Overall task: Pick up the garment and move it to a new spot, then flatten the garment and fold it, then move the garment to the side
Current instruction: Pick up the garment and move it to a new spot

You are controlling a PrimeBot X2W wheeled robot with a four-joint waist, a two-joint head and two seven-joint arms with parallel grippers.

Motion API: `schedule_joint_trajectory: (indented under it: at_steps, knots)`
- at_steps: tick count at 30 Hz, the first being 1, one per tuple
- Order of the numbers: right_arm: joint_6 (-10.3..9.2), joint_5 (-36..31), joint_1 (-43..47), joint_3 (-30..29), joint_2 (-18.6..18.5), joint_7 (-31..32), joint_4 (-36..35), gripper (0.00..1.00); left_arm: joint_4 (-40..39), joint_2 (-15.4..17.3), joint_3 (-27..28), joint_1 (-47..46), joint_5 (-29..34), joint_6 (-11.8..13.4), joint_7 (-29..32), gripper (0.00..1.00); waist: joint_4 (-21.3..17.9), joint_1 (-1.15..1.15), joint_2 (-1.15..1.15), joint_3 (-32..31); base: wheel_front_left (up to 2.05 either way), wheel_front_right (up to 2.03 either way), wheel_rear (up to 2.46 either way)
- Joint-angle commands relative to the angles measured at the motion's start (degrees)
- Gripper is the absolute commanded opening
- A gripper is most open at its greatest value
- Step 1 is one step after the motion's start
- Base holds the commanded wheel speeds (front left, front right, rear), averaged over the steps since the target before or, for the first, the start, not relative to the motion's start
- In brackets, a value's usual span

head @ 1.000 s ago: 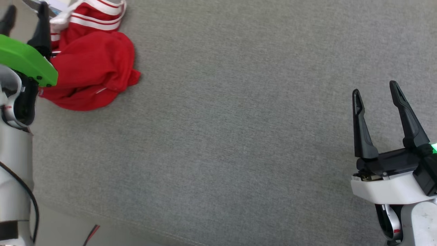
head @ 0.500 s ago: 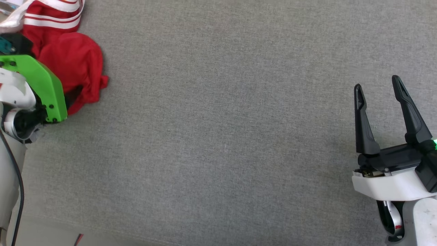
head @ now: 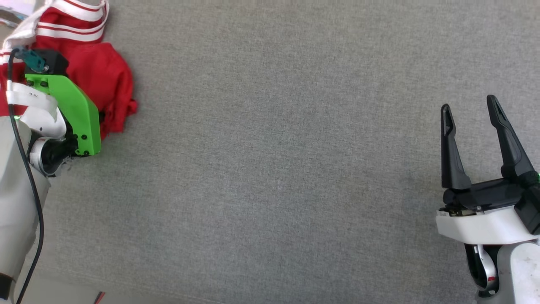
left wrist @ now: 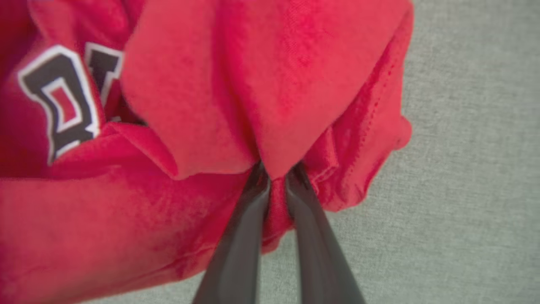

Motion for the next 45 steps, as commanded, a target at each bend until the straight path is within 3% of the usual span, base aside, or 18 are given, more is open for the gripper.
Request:
schedule_joint_trajectory:
  at_steps: [1,11,20,32,38,45]
  knots:
    - [-0.04,0.44,-0.1,-0.13,0.22,-0.52,0.15,1.0,-0.92,0.53,-0.9,-1.51,0.23,-0.17,-1.73,0.0,0.56,0.0,0.0,-2.5,0.0,0.0,0.0]
    - [-0.04,1.84,2.32,-0.8,1.59,-0.52,1.18,1.0,-11.56,4.52,-7.27,-6.59,1.48,-0.17,-10.97,0.0,-0.08,0.0,0.0,-9.97,0.0,0.0,0.0]
    - [-0.04,5.71,3.5,-2.66,1.74,-0.52,1.36,1.0,-21.23,3.03,-12.75,-11.74,3.74,-0.17,-12.14,0.0,-5.36,0.0,0.0,-12.7,0.0,0.0,0.0]
    - [-0.04,8.92,3.41,-4.73,1.75,-0.52,1.62,1.0,-28.7,-6.94,-22.1,-20.32,5.81,-0.17,-13.13,0.0,-15.06,0.0,0.0,-12.33,0.0,0.0,0.0]
    - [-0.04,9.92,3.57,-6.08,1.75,-0.52,1.95,1.0,-28.7,-13.47,-31.23,-20.52,5.24,-0.17,-15.91,0.0,-18.57,0.0,0.0,-12.25,0.0,0.0,0.0]
    - [-0.04,10.37,3.94,-9.12,1.75,-0.52,2.09,1.0,-25.32,-20.22,-42.56,-14.53,2.07,-0.17,-19.48,0.0,-19.64,0.0,0.0,-12.09,0.0,0.0,0.0]
